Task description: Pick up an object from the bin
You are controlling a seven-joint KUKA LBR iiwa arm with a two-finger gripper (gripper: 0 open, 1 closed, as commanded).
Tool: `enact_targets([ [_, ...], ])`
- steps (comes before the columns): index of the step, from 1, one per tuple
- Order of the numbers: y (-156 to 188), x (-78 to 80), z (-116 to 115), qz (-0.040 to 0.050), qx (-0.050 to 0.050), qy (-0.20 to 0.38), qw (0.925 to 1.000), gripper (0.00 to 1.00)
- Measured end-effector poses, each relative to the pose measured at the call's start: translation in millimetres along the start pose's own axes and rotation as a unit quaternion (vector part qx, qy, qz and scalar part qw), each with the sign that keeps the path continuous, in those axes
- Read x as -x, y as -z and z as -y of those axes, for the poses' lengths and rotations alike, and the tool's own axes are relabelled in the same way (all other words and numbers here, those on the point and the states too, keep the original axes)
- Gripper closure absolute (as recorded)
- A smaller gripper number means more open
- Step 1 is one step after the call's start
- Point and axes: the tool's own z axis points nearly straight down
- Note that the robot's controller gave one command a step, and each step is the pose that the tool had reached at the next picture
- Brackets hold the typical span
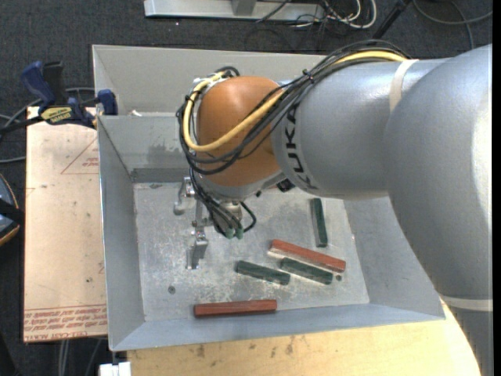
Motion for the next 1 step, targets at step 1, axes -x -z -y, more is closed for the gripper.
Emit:
enact_targets([
  [1, -52.9, -7.0, 11.7, 0.0002, -0.001, 0.02, 0.9998, 0.0],
])
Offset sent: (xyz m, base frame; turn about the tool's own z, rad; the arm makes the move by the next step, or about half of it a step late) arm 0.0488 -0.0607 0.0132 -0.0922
